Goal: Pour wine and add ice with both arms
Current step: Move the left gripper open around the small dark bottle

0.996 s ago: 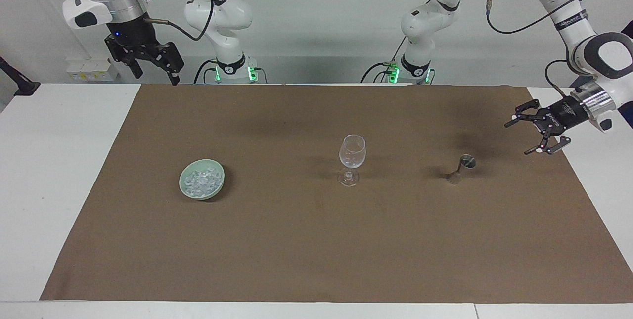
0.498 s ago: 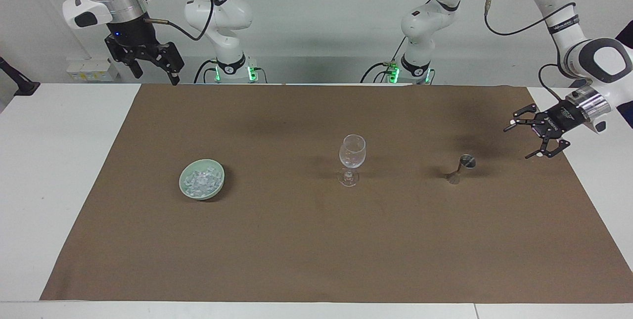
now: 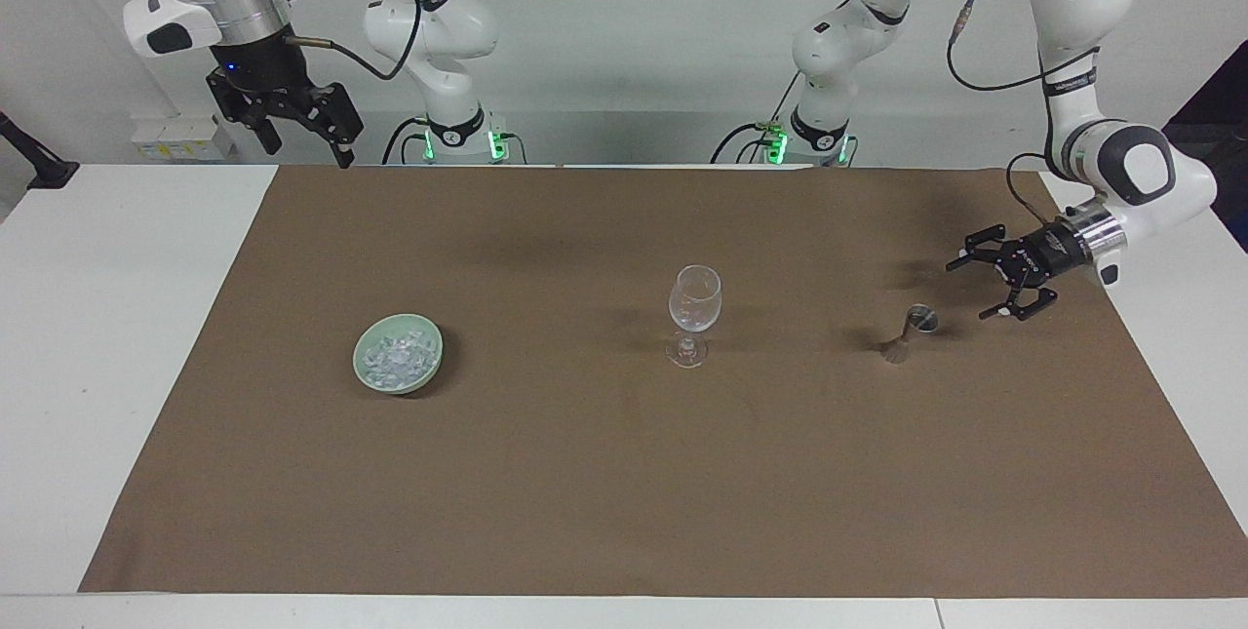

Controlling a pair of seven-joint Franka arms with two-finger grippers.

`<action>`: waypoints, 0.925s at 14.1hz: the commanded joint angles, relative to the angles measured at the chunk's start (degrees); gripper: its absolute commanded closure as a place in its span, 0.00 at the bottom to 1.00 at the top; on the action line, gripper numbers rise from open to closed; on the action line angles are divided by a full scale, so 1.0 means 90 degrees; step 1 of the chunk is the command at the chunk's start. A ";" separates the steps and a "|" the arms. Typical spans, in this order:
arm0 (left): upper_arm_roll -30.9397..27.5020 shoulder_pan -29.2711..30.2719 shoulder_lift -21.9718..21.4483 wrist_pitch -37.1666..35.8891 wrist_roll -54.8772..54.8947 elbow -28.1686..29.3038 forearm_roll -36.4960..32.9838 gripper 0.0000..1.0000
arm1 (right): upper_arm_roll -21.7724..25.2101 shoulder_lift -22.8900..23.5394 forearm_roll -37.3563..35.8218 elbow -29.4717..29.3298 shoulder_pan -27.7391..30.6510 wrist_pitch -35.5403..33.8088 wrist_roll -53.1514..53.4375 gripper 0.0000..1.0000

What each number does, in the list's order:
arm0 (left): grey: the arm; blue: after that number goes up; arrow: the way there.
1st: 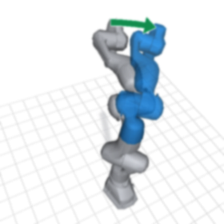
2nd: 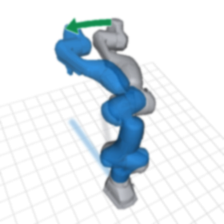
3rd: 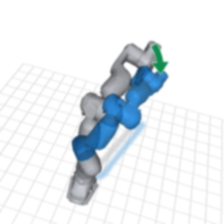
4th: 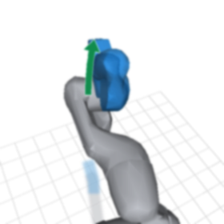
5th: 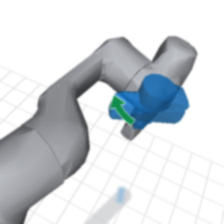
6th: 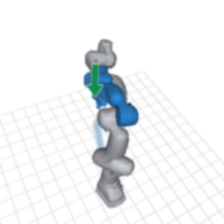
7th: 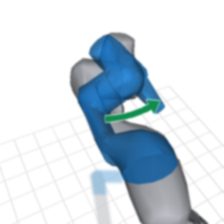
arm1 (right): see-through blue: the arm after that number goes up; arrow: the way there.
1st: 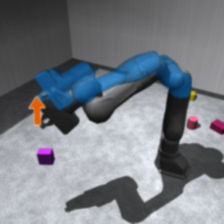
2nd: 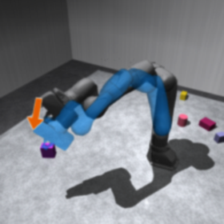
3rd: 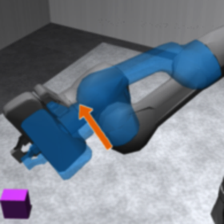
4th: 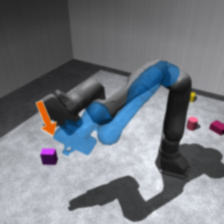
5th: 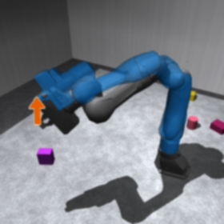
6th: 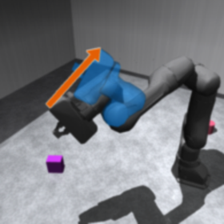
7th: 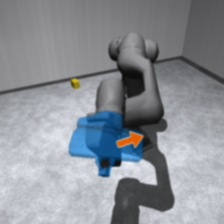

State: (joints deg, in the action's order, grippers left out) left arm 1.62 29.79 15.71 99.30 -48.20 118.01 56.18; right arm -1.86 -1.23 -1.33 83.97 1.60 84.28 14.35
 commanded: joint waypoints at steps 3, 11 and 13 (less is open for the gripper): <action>-0.0043 -0.0438 0.0061 0.0422 0.0568 0.0335 0.0583 0.00 | -0.0028 -0.0108 0.0089 0.0123 0.0066 0.0010 -0.0120 0.00; -0.0043 -0.0722 0.0344 0.0997 0.1068 0.0374 0.1412 0.00 | -0.0018 -0.0117 0.0099 0.0133 0.0076 0.0000 -0.0169 0.00; -0.0034 -0.0819 0.0354 0.1154 0.1107 0.0374 0.1666 0.00 | -0.0028 -0.0117 0.0099 0.0133 0.0066 0.0039 -0.0159 0.00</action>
State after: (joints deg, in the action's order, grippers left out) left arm 1.86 24.00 19.01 107.32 -39.60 120.45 68.25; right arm -1.86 -1.23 -1.33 83.97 1.60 84.28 14.35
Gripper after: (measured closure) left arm 0.000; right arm 0.000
